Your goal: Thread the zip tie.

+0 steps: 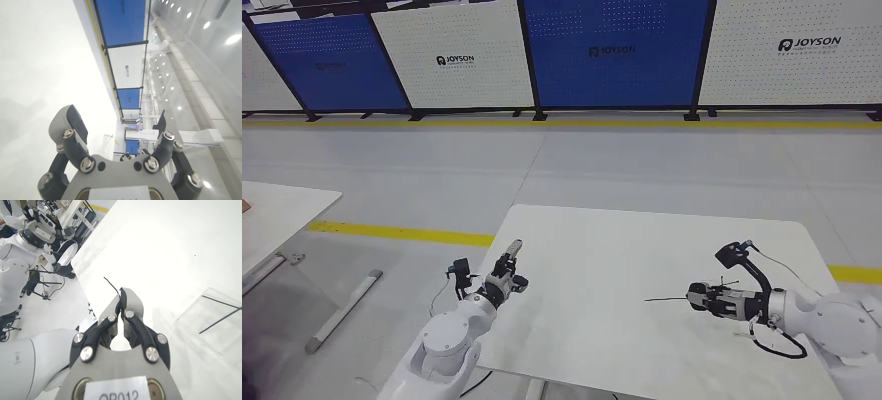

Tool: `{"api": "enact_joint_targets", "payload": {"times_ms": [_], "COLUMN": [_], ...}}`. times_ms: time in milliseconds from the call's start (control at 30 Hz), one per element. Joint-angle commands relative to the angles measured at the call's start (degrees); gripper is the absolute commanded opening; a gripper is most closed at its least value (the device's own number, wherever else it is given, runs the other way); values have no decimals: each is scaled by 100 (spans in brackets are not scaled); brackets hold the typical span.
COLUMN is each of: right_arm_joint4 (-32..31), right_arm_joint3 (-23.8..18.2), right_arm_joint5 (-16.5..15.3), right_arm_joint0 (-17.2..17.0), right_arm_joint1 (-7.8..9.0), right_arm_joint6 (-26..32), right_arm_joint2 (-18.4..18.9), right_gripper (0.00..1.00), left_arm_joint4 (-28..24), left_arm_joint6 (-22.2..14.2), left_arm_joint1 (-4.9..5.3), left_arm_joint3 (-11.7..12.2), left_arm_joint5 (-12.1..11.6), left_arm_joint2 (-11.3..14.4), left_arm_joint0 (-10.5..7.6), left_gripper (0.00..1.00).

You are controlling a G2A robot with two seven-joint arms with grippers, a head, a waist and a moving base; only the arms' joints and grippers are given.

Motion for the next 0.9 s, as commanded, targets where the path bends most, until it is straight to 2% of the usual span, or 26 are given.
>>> {"api": "enact_joint_targets", "payload": {"times_ms": [0, 67, 300, 367, 433, 533, 633, 733, 800, 867], "right_arm_joint4": [0, 0, 0, -47, -369, -998, -1664, -1994, -2123, -2038], "right_arm_joint3": [0, 0, 0, -7, -169, -480, -801, -993, -1058, -918], "right_arm_joint5": [0, 0, 0, 17, 0, 0, 0, 0, 0, 0], "right_arm_joint0": [0, 0, 0, -42, -31, 26, 161, 349, 501, 662], "right_arm_joint1": [0, 0, 0, -5, -12, -34, -71, -119, -156, -196], "right_arm_joint6": [0, 0, 0, -203, -466, -764, -914, -915, -908, -918], "right_arm_joint2": [0, 0, 0, 22, 15, -122, -366, -628, -844, -992], "right_gripper": [0, 0, 0, 0, 0, 0, 0, 0, 0, 0], "left_arm_joint4": [42, -12, -22, -45, -491, -1069, -1548, -1868, -1981, -2211], "left_arm_joint6": [-346, -563, -569, -565, -551, -824, -1098, -1275, -1365, -1319], "left_arm_joint1": [37, 86, 103, 101, 79, 97, 175, 321, 458, 597], "left_arm_joint3": [161, 275, 283, 294, 411, 546, 519, 445, 386, 471], "left_arm_joint5": [-48, -48, -48, -53, -48, -48, -48, -48, -48, -48], "left_arm_joint2": [270, 363, 357, 356, 287, 199, 131, 227, 413, 618], "left_arm_joint0": [-3, -53, -77, -80, -144, -205, -175, -120, -114, -228], "left_gripper": [100, 100, 100, 100, 100, 100, 100, 100, 100, 100]}}
